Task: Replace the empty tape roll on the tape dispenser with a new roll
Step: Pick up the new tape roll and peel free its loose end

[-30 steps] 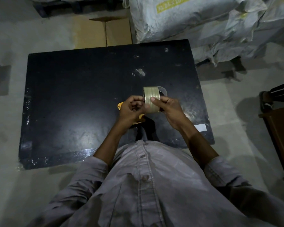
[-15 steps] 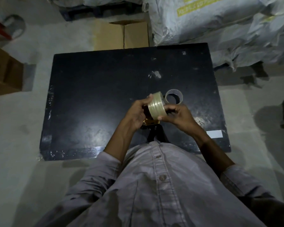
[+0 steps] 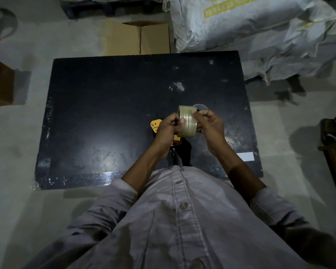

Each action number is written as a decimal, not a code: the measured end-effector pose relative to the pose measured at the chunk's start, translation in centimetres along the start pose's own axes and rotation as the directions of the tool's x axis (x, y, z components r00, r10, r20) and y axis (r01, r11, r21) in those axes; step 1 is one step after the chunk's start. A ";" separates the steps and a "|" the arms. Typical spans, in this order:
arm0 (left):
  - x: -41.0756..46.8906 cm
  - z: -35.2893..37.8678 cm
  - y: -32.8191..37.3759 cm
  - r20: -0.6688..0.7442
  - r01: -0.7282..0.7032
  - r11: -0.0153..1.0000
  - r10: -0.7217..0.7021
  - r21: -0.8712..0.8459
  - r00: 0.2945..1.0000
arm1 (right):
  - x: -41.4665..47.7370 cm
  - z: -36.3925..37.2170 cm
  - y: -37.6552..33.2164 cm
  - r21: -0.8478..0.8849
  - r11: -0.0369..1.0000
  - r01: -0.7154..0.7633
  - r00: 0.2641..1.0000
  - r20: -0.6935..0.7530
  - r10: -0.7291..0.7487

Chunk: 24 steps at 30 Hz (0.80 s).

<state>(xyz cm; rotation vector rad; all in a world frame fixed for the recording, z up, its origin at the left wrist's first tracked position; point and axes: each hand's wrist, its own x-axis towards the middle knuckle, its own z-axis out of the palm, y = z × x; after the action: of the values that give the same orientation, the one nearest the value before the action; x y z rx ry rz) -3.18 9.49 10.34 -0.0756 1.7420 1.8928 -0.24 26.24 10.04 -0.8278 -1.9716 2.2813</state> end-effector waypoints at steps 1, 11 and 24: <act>-0.3 0.2 -0.2 0.018 -0.017 0.999 0.017 0.037 1.000 | 0.1 0.0 -0.3 0.002 0.999 -0.039 0.999 -0.020 0.039; -0.7 0.3 -1.6 0.050 -0.023 0.994 0.018 0.110 0.999 | 0.3 -0.7 0.0 0.093 0.970 -0.225 0.974 0.036 0.222; 1.2 -3.5 1.7 -0.168 0.230 0.783 -0.390 -0.578 0.906 | -0.5 0.8 1.6 -0.247 0.967 0.067 0.945 0.326 0.018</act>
<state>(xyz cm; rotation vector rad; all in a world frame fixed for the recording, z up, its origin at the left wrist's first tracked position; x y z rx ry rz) -6.06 6.68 10.83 -0.8394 1.1809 2.1290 0.38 25.01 8.74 -0.4478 -2.4385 2.3054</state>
